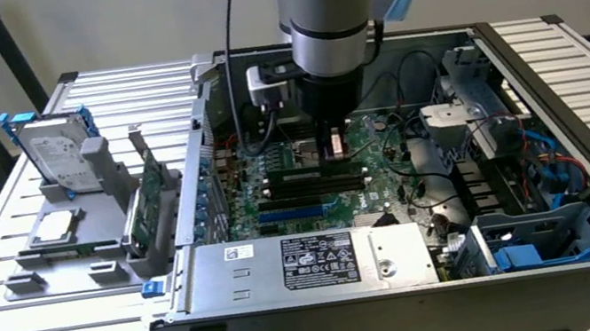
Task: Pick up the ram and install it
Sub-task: 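Insert the ram into the slot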
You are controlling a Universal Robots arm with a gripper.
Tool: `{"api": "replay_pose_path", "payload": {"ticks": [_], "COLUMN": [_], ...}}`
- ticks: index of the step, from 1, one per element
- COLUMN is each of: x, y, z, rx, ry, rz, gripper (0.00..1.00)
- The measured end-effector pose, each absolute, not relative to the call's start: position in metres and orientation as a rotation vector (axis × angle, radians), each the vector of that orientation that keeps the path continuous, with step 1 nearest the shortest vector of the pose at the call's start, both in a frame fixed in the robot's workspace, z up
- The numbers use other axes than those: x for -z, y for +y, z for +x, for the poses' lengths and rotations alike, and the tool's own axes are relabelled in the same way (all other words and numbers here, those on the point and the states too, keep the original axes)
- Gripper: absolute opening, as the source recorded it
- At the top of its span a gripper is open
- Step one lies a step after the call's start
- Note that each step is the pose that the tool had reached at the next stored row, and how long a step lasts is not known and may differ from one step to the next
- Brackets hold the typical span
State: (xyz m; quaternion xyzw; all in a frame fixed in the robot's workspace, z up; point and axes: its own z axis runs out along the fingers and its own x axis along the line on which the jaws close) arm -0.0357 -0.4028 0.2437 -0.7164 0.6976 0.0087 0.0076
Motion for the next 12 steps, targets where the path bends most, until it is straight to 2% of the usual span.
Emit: {"api": "replay_pose_path", "payload": {"ticks": [12], "x": [-0.2377], "y": [-0.4018], "z": [-0.0348], "rx": [-0.018], "ry": [2.19], "rz": [-2.241], "gripper": [0.14]}}
